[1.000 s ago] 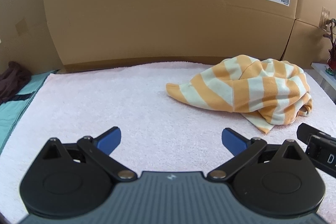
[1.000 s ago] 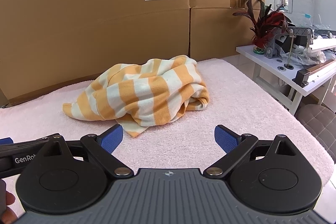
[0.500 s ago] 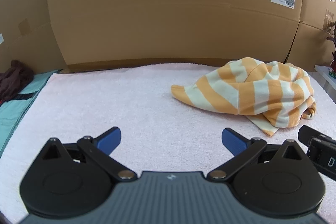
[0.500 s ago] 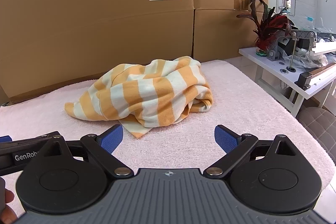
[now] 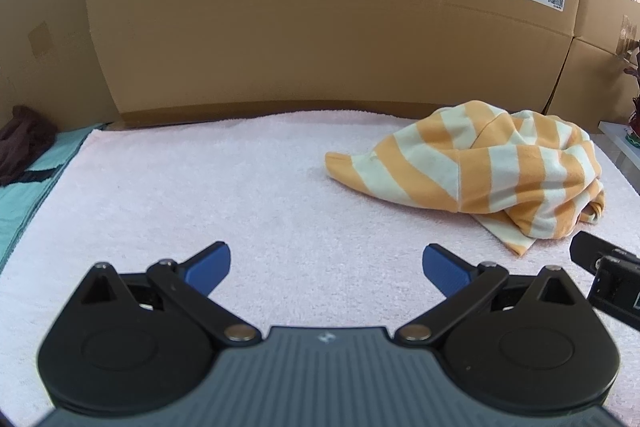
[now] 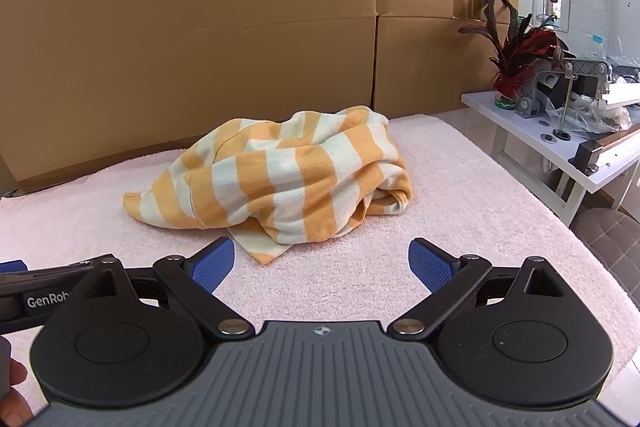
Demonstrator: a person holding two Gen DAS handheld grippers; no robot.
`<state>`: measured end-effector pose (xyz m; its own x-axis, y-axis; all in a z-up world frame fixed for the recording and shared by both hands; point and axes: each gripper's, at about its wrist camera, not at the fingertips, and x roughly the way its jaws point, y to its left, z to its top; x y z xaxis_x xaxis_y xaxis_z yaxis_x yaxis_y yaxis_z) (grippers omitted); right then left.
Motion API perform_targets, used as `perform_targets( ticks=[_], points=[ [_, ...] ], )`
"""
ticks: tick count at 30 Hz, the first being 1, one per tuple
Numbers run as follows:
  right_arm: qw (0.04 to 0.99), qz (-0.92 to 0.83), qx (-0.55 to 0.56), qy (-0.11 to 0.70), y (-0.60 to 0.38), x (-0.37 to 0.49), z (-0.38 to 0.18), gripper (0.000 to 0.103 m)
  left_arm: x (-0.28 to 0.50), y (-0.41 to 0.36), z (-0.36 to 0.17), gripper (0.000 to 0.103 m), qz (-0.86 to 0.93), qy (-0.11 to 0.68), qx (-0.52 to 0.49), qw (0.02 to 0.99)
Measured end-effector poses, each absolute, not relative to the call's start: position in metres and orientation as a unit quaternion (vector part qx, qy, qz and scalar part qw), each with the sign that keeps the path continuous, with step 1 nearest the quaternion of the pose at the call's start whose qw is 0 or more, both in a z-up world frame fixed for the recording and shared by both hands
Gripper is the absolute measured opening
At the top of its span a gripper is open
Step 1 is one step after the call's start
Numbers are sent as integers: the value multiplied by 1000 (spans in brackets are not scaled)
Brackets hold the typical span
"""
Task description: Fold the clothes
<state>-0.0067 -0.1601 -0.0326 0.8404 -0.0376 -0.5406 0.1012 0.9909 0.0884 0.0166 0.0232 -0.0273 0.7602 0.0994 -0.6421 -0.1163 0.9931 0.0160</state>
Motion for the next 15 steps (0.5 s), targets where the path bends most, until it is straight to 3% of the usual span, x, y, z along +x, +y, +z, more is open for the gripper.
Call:
perform_targets(
  ticks=[13, 15],
  points=[
    [954, 48, -126, 269, -95, 68, -47, 96, 42, 63, -64, 102, 59, 366, -27, 929],
    [952, 54, -146, 264, -84, 77, -51, 90, 44, 66, -66, 102, 58, 367, -29, 928]
  ],
)
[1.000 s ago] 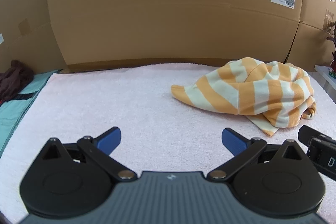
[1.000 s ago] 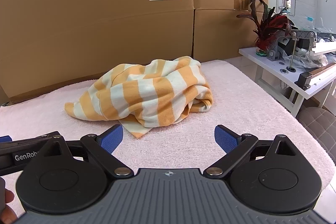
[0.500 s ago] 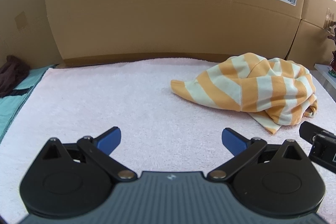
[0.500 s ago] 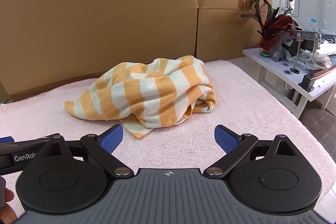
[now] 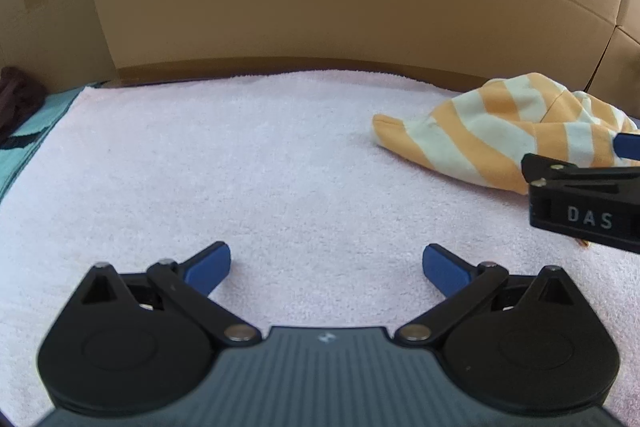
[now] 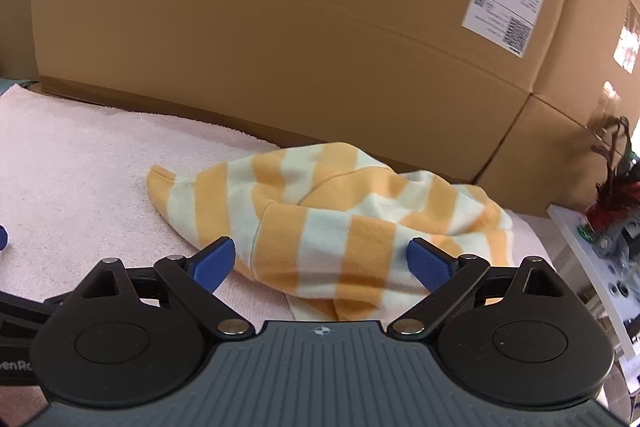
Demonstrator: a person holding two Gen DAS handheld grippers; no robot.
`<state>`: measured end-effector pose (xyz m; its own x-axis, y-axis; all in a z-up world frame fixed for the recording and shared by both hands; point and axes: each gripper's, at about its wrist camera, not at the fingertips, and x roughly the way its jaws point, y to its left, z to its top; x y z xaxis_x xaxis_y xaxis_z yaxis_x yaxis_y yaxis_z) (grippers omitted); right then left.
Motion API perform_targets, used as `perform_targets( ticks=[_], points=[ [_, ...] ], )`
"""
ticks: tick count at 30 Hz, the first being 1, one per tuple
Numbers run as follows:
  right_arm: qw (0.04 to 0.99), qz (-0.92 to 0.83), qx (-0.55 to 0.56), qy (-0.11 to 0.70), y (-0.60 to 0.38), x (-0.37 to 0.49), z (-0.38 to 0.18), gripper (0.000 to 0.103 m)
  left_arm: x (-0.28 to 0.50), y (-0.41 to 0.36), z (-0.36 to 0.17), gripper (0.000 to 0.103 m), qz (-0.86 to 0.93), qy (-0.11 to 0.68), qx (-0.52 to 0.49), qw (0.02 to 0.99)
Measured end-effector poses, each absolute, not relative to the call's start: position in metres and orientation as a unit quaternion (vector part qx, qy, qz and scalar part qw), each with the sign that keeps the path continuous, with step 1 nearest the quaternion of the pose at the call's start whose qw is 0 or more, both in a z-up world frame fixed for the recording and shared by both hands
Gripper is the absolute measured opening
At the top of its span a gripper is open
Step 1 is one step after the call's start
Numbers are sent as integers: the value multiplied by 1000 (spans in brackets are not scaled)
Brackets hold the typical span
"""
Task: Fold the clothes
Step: 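Grasp the striped shirt with the right gripper while the left gripper grasps another edge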
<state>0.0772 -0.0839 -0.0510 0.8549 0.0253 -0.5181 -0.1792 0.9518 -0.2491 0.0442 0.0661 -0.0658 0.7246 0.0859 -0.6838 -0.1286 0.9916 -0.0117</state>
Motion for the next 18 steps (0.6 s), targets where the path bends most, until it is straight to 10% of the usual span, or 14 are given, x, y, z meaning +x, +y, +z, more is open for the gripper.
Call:
perform_targets(
  ticks=[9, 18],
  points=[
    [965, 18, -23, 259, -158, 62, -36, 14, 49, 64, -68, 102, 48, 355, -17, 933],
    [956, -151, -16, 250, -243, 8, -38, 18, 36, 49, -67, 102, 31, 325, 31, 945]
  ],
)
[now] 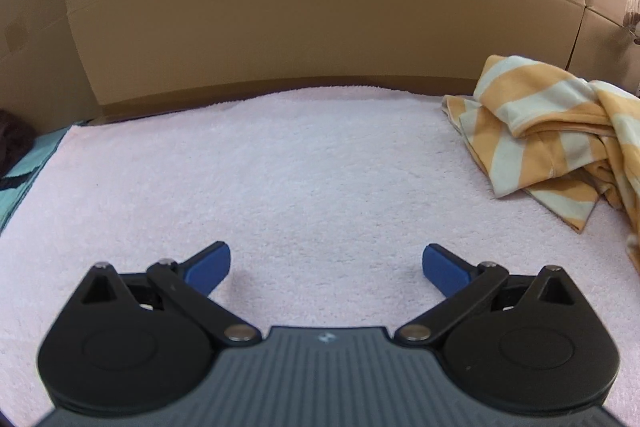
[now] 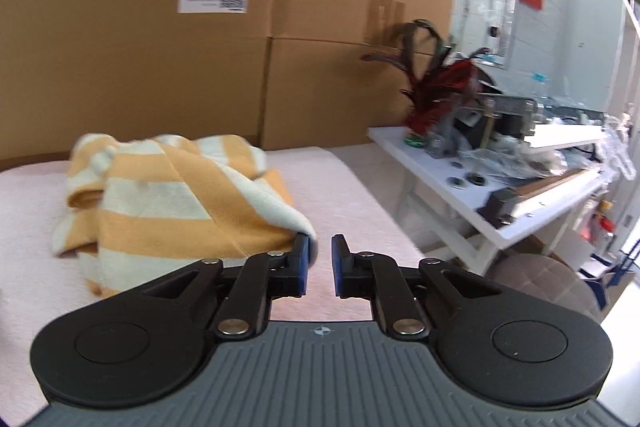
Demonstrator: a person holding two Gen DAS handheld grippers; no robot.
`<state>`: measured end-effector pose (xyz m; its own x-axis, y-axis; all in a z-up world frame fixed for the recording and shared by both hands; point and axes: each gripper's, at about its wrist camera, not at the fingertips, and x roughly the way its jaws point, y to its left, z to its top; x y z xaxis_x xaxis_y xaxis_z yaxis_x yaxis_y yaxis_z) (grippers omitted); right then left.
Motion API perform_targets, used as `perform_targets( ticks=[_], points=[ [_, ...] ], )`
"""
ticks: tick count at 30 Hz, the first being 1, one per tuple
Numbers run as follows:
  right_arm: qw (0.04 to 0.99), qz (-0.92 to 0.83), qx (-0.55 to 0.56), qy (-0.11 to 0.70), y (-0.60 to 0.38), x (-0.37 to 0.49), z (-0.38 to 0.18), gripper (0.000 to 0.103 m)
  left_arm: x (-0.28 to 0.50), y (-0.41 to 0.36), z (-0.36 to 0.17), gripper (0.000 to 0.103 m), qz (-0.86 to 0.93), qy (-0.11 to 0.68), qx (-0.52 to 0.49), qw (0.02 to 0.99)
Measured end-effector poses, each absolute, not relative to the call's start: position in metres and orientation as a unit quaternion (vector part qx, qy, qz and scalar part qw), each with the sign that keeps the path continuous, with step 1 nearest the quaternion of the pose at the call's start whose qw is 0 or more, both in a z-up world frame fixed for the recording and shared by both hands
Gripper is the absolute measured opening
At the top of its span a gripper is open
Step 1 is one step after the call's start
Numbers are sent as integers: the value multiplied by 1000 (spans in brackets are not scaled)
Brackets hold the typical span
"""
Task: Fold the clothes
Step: 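Grasp the striped shirt with the right gripper while the left gripper grasps another edge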
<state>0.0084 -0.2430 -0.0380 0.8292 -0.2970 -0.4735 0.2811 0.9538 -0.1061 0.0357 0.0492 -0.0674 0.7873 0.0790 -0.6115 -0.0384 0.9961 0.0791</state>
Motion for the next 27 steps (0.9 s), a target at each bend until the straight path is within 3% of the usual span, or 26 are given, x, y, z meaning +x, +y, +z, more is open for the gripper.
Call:
perform_targets(
  ticks=[4, 6, 7, 10, 13, 16, 17, 18, 20, 26, 27],
  points=[
    [945, -192, -31, 262, -253, -5, -43, 34, 30, 40, -63, 102, 7, 313, 38, 949],
    [951, -183, -24, 249, -252, -17, -40, 69, 28, 32, -57, 102, -17, 311, 35, 950],
    [955, -173, -18, 241, -251, -23, -37, 76, 26, 26, -53, 102, -26, 306, 37, 951],
    [967, -109, 8, 230, -241, -36, -32, 80, 28, 3, -44, 102, -50, 296, 65, 952],
    [959, -2, -8, 283, -217, -31, -41, 80, 37, -21, -42, 102, -77, 305, 88, 945],
    [945, 16, -42, 323, -199, -27, -62, 78, 41, -43, -47, 102, -110, 313, 108, 937],
    [945, 12, -48, 323, -199, -27, -66, 70, 41, -51, -49, 102, -118, 311, 119, 935],
    [945, 8, -53, 322, -199, -27, -71, 42, 41, -57, -52, 102, -122, 312, 129, 933],
    [948, -15, -40, 314, -214, -26, -71, 15, 42, -69, -59, 102, -129, 314, 148, 929],
    [969, -102, 25, 223, -266, -47, -40, 15, 49, -95, -69, 101, -143, 310, 162, 926],
    [971, -108, 33, 212, -272, -51, -36, 15, 52, -99, -71, 95, -143, 310, 160, 926]
  ],
)
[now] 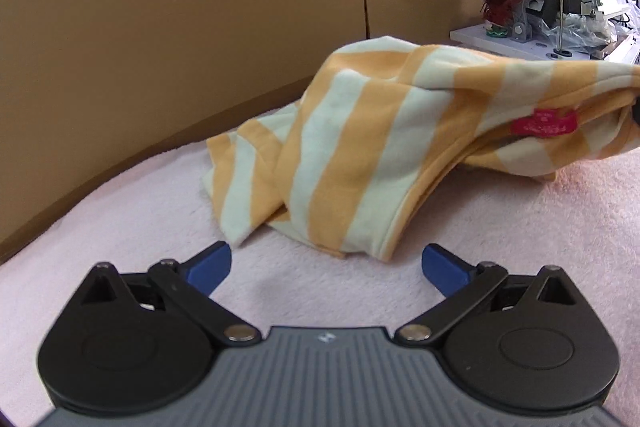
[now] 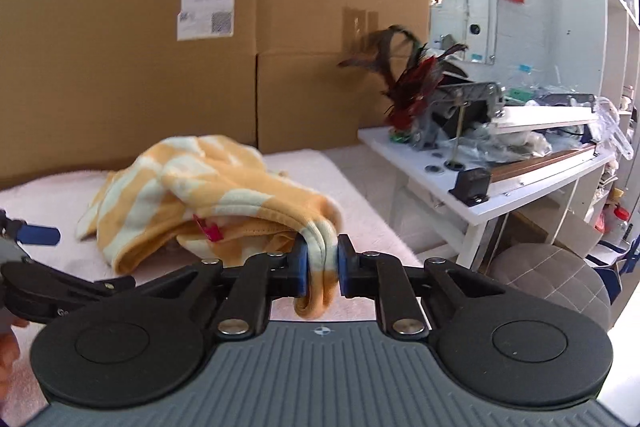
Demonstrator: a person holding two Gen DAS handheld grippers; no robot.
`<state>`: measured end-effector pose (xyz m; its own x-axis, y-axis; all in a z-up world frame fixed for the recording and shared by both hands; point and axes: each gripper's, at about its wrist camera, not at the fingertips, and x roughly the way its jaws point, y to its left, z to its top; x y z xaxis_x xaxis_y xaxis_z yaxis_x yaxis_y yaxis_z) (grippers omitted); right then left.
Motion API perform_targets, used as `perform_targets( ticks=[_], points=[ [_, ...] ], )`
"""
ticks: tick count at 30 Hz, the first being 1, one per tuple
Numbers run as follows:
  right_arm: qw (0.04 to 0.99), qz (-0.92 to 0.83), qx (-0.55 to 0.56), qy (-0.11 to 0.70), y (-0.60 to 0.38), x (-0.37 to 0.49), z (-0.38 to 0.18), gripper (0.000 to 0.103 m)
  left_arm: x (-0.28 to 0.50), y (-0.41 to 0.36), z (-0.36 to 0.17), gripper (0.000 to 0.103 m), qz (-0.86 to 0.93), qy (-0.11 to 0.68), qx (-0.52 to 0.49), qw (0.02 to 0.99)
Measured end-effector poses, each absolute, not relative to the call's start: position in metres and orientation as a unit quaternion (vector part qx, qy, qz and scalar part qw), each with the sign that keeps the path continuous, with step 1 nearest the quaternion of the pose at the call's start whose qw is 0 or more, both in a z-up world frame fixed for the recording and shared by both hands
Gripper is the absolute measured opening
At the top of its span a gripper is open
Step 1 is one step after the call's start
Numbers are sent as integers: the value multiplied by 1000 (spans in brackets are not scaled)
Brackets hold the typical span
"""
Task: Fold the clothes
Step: 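Grasp the striped shirt with the right gripper while the left gripper grasps another edge, then lift the shirt high with both grippers and shake it open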
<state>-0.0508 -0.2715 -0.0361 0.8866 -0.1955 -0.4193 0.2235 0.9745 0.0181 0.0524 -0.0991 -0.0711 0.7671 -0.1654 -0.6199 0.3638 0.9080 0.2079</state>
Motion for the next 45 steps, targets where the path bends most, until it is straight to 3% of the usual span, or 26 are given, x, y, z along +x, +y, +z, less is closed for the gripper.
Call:
perform_targets(
  ticks=[2, 8, 9, 17, 19, 21, 22, 28, 33, 35, 36, 37, 41, 45],
  points=[
    [972, -117, 54, 194, -282, -57, -32, 15, 60, -102, -72, 81, -145, 314, 137, 928],
    [970, -119, 121, 173, -308, -65, -31, 15, 60, -84, -62, 14, -124, 299, 79, 943],
    [970, -115, 131, 171, -312, -66, -30, 15, 59, -81, -59, 9, -117, 295, 72, 946],
    [981, -68, 128, 126, -298, -79, -20, 16, 29, -20, -7, 7, -91, 223, 22, 970],
    [984, -62, 127, 109, -291, -84, -15, 16, 20, -20, -10, 21, -107, 227, 44, 967],
    [984, -54, 136, 97, -290, -87, -10, 16, 8, -29, -23, 54, -119, 226, 76, 964],
    [985, -50, 140, 92, -290, -89, -7, 16, 2, -36, -30, 60, -133, 229, 90, 960],
    [982, -29, 168, 78, -287, -89, 11, 16, -16, -97, -66, 71, -184, 232, 189, 936],
    [988, -23, 148, 47, -276, -99, 27, 16, -14, -121, -81, 72, -182, 246, 213, 928],
    [989, -19, 143, 41, -273, -102, 30, 16, -8, -125, -81, 65, -170, 250, 211, 930],
    [989, -17, 142, 38, -272, -104, 30, 16, -3, -124, -80, 47, -162, 255, 205, 931],
    [989, -18, 140, 35, -271, -106, 31, 15, 2, -124, -79, 19, -153, 260, 199, 932],
    [992, -33, 121, 6, -269, -117, 35, 7, 14, -94, -62, 15, -124, 254, 126, 951],
    [995, -57, 77, 5, -262, -117, 35, 8, 0, -54, -22, 15, -101, 188, 65, 975]
  ],
)
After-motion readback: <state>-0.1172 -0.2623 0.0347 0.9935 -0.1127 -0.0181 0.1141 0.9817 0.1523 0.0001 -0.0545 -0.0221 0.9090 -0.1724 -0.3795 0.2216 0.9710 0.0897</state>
